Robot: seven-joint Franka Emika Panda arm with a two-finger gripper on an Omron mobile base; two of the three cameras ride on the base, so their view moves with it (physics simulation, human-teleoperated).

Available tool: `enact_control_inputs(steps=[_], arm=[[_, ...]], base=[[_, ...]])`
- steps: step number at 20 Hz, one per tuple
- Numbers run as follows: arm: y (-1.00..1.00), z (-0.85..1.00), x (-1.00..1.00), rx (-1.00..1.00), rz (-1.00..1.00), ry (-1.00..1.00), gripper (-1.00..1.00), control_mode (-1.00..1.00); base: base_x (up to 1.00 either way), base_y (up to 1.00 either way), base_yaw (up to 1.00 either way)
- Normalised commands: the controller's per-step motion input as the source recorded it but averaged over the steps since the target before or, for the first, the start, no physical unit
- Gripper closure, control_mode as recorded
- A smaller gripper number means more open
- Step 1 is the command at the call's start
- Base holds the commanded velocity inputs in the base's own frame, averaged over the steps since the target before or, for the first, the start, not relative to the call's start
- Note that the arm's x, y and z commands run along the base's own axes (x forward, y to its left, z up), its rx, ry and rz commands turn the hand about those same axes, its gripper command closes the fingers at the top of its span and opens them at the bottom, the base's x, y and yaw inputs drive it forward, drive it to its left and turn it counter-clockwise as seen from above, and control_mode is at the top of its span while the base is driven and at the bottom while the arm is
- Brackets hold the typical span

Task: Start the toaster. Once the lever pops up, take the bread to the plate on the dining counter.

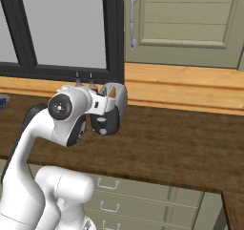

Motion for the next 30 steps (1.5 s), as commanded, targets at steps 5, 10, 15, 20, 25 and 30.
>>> enact_control_inputs(steps=[5, 10, 15, 20, 25, 30], arm=[[0.0, 0.0, 0.0, 0.0, 0.0, 0.0, 1.0, -1.0], [0.0, 0.0, 0.0, 0.0, 0.0, 0.0, 1.0, -1.0], [0.0, 0.0, 0.0, 0.0, 0.0, 0.0, 1.0, -1.0], [0.0, 0.0, 0.0, 0.0, 0.0, 0.0, 1.0, -1.0], [0.0, 0.0, 0.0, 0.0, 0.0, 0.0, 1.0, -1.0], [0.0, 0.0, 0.0, 0.0, 0.0, 0.0, 1.0, -1.0]], base=[[0.0, 0.0, 0.0], [0.0, 0.0, 0.0], [0.0, 0.0, 0.0], [0.0, 0.0, 0.0], [0.0, 0.0, 0.0], [0.0, 0.0, 0.0]])
